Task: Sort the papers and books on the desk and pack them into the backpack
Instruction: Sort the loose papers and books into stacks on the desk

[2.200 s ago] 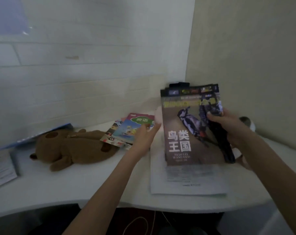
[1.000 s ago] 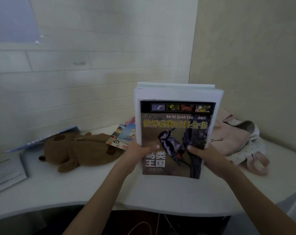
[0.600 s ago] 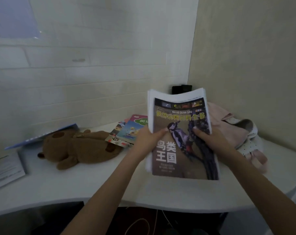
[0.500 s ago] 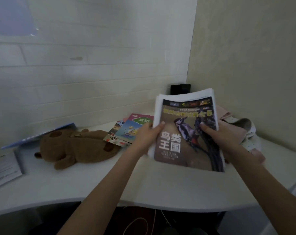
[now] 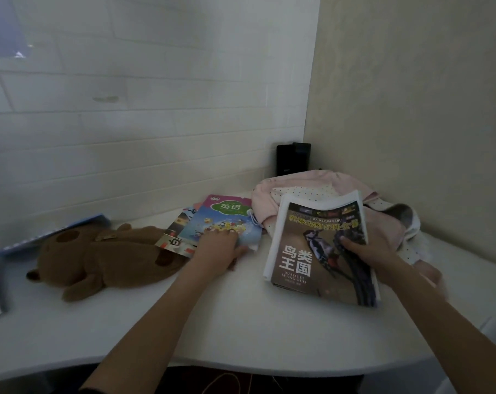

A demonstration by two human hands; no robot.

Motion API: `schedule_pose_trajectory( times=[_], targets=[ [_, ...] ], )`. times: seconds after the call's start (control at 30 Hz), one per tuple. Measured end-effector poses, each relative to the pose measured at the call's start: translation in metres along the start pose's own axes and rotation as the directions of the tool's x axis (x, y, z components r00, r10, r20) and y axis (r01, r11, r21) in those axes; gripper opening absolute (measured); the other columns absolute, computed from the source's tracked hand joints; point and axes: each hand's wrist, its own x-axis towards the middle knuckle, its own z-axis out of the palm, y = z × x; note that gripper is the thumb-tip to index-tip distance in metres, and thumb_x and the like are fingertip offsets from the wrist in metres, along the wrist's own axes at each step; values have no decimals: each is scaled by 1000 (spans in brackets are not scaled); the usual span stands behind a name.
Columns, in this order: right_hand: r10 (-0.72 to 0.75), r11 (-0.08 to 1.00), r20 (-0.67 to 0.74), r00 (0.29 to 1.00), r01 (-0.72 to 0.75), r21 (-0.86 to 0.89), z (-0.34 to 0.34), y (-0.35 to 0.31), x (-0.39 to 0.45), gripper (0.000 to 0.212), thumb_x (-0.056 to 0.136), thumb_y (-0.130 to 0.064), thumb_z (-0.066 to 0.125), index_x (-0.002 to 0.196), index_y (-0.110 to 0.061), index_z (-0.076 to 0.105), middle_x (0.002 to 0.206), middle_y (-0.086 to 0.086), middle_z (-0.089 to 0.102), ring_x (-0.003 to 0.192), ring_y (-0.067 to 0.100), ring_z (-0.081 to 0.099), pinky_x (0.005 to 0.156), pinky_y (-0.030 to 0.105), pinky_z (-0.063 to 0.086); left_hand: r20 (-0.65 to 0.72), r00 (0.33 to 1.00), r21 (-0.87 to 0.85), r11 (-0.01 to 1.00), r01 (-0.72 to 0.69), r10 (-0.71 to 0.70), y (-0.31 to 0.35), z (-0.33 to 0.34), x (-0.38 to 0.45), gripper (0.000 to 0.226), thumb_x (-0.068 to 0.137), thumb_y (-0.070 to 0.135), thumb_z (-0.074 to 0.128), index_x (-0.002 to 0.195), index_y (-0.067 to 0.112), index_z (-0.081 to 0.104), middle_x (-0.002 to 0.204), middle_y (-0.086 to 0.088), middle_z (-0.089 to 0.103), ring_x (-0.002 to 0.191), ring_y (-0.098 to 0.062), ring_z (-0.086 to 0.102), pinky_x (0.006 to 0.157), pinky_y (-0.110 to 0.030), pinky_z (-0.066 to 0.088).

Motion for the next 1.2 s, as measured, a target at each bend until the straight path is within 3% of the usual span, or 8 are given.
schedule_pose_trajectory(
  times=[0.07, 0.13, 0.27, 0.4, 0.8, 0.97, 1.1, 1.2],
  targets=[
    [14, 1000, 13, 1000, -15, 11, 0, -3, -4, 52, 74, -24, 81, 117, -7, 59, 107, 13, 67, 96, 30, 64, 80, 33, 52, -71, 997, 16, 1000, 22, -21, 1, -12, 3, 24, 97, 17, 46, 120, 12, 49, 106, -10, 66, 98, -28, 64, 80, -37, 51],
    [18, 998, 36, 999, -21, 64, 0, -6, -8, 47, 75, -22, 79, 115, -7, 59, 105, 14, 67, 92, 29, 64, 76, 32, 53, -128, 983, -48, 990, 130, -135, -3, -23, 7, 29, 96, 5, 43, 125, 9, 42, 110, -13, 64, 96, -29, 63, 76, -36, 49],
    [92, 985, 123, 988, -108, 134, 4, -16, -22, 12, 85, -22, 69, 87, -15, 59, 84, 7, 65, 79, 24, 62, 72, 31, 53, -397, 880, -266, 950, 162, -261, -11, -32, 0, 21, 101, 16, 35, 115, 5, 46, 105, -18, 64, 90, -37, 62, 67, -39, 40],
    [90, 980, 213, 973, -125, 156, 23, -20, -28, 26, 84, -30, 69, 102, -12, 65, 93, 10, 71, 81, 25, 67, 68, 30, 57, -596, 693, -461, 879, 119, -406, -22, -44, -6, 26, 103, 22, 33, 94, 2, 47, 88, -20, 64, 77, -40, 60, 63, -39, 36],
    [-95, 974, 250, 964, 38, 225, 64, -45, -49, 18, 88, -19, 66, 105, -14, 66, 95, 7, 71, 83, 20, 67, 65, 27, 53, -547, 409, -766, 634, 108, -730, -49, -72, -21, 26, 103, 20, 33, 93, 1, 48, 80, -9, 51, 71, -23, 47, 62, -32, 28],
    [8, 958, 294, 956, -92, 272, 94, -60, -43, 31, 92, -25, 62, 110, -1, 63, 105, 18, 69, 81, 24, 67, 70, 30, 54, -617, 595, -659, 752, -32, -515, -22, -62, -32, 21, 101, 19, 40, 84, 9, 46, 74, -4, 51, 66, -22, 49, 59, -28, 28],
    [112, 873, 353, 929, -262, 412, 112, -76, -46, 56, 100, -52, 28, 101, -7, 61, 93, 8, 66, 84, 23, 61, 77, 34, 50, -616, 783, -409, 883, -230, -82, 23, -34, -52, 26, 98, 26, 39, 92, 7, 55, 79, -13, 64, 69, -31, 61, 58, -31, 36],
    [139, 759, 455, 879, -390, 522, 117, -78, -40, 64, 94, -64, 27, 102, -10, 62, 87, 11, 67, 81, 27, 63, 70, 39, 51, -660, 721, -181, 886, -426, 212, 42, -9, -61, 16, 94, 31, 43, 85, 18, 47, 69, -5, 63, 55, -24, 59, 46, -26, 39]
  ],
)
